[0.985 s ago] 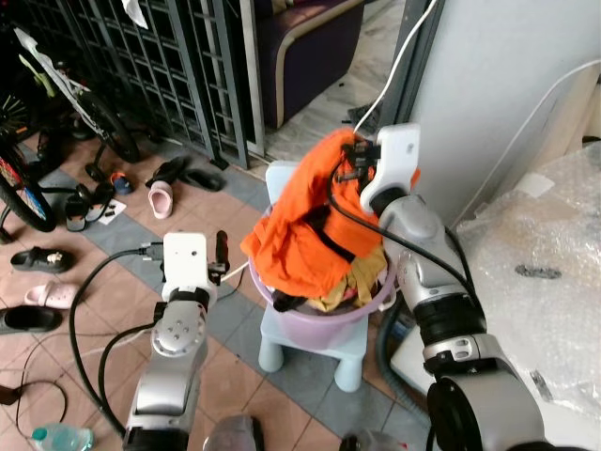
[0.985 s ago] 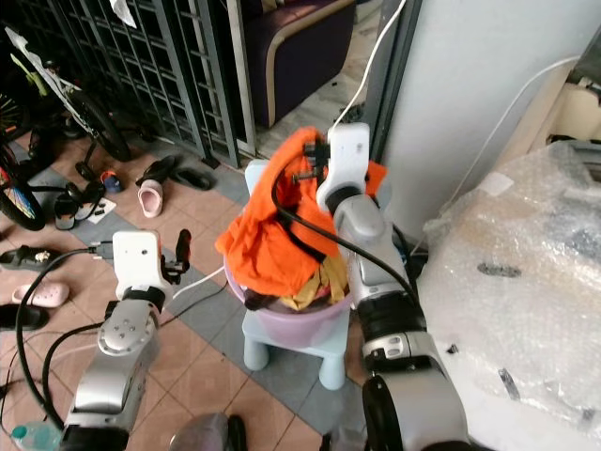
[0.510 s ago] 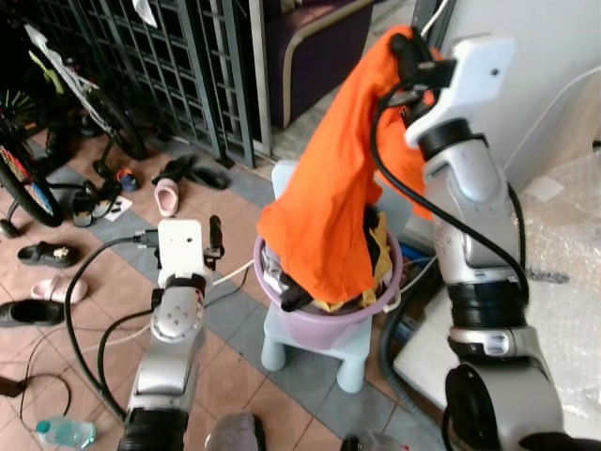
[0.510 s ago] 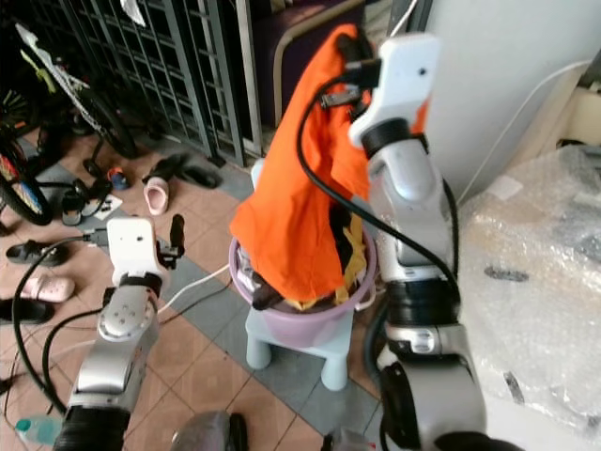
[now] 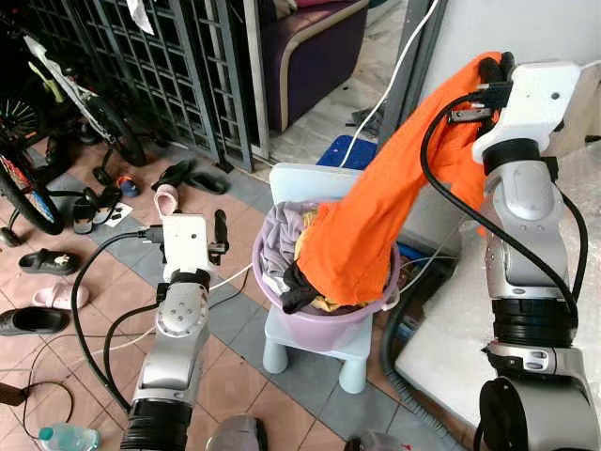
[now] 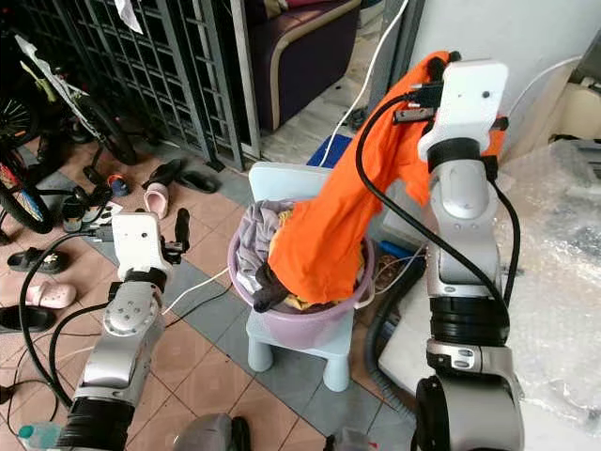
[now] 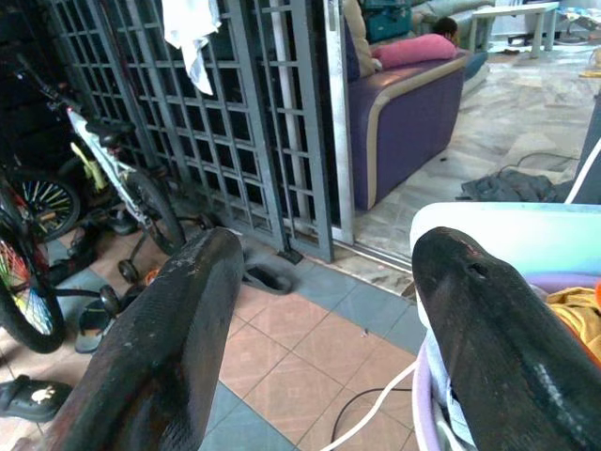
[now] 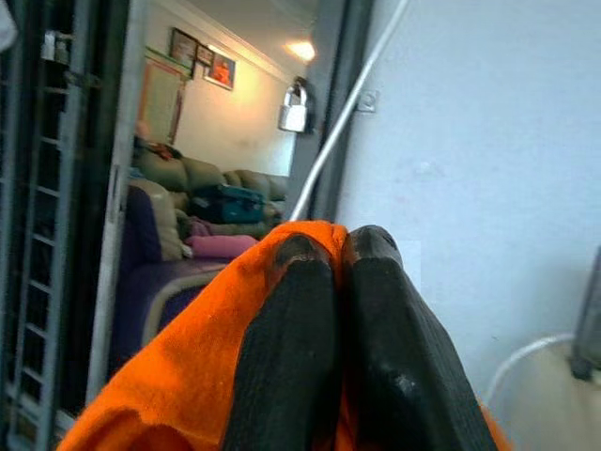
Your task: Clothes washing
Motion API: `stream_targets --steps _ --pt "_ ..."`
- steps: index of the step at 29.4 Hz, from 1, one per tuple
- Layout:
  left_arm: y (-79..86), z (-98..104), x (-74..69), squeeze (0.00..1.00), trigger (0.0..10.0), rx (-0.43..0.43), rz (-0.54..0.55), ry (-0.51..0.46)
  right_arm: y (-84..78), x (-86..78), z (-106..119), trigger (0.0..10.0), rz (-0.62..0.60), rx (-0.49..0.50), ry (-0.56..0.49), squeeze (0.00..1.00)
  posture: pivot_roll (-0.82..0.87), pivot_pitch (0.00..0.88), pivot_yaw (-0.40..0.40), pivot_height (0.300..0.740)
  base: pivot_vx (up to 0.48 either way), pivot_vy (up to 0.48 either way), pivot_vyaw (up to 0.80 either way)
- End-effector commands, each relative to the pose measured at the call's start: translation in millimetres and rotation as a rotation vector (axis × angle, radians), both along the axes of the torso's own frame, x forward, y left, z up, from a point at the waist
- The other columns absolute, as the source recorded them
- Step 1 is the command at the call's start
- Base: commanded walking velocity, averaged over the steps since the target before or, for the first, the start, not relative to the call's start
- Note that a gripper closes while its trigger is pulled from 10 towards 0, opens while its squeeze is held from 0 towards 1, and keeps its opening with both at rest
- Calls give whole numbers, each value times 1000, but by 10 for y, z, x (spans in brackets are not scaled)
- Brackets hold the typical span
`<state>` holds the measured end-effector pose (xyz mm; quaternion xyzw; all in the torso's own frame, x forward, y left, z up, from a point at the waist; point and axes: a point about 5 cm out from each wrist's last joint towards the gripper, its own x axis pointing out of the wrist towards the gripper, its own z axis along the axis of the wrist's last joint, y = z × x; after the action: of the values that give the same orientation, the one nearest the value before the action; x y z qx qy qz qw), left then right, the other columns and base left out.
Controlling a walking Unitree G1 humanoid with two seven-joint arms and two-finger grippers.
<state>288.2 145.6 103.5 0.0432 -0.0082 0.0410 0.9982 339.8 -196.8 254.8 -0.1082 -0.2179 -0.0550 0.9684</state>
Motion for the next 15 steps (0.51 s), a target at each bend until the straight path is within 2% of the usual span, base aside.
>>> stream_targets --steps 1,7,15 --pt "-1 20 20 0 10000 7 -7 -11 -30 -18 122 0 -24 -13 -57 0 -41 0 68 740 0 -311 0" --pt "-4 22 27 0 10000 8 -9 -17 -102 2 217 0 -70 -31 -86 0 -44 0 68 740 0 -370 0" --pt "-11 19 31 0 10000 6 -11 -17 -190 25 234 0 -113 -40 -87 0 -47 0 71 740 0 -424 0"
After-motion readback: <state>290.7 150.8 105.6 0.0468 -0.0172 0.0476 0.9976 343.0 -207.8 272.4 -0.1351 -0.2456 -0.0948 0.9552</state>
